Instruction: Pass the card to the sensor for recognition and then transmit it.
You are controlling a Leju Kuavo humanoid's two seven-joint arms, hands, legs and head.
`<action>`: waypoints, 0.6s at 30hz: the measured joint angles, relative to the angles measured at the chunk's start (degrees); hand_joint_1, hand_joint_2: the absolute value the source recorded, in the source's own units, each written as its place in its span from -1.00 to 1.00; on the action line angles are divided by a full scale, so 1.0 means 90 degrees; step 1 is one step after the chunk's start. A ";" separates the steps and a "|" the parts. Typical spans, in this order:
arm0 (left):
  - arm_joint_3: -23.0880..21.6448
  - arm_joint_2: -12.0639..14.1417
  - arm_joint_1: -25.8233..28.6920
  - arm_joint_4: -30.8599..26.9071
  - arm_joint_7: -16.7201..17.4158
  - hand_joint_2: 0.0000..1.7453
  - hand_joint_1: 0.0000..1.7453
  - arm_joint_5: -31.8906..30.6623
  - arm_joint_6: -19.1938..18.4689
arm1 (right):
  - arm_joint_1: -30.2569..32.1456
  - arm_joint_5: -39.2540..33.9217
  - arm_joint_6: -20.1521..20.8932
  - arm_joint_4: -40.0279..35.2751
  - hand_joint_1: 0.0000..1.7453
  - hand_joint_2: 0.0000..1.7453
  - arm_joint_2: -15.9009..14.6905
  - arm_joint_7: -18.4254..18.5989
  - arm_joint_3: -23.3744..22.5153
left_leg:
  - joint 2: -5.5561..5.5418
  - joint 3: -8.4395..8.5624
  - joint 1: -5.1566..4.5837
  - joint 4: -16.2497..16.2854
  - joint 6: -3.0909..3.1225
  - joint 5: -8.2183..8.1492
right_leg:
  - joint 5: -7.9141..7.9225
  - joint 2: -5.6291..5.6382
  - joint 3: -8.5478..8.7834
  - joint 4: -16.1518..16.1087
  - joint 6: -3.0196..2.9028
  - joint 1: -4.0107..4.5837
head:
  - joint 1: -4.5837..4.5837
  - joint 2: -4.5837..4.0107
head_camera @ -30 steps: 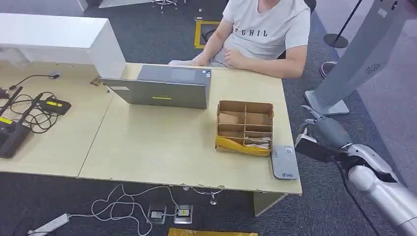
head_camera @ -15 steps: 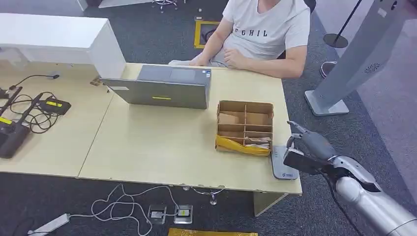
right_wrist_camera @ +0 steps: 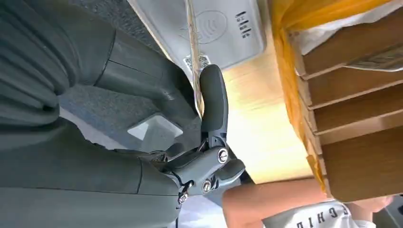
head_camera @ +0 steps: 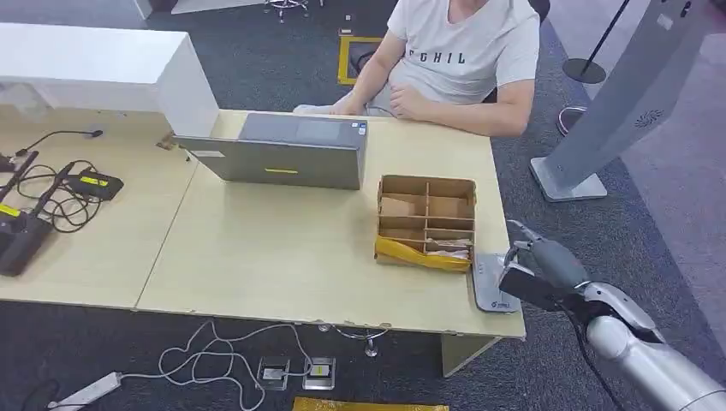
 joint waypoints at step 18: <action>-0.0112 0.0000 -0.0006 0.0000 -0.0029 -1.00 -1.00 -0.0049 -0.0012 | 0.0119 -0.0092 -0.0177 0.0508 1.00 1.00 0.0071 -0.0194 -0.0007 | 0.0000 0.0000 0.0000 0.0000 0.0000 0.0000 | 0.0000 -0.0001 0.0001 0.0000 0.0000 0.0000 | 0.0000 0.0000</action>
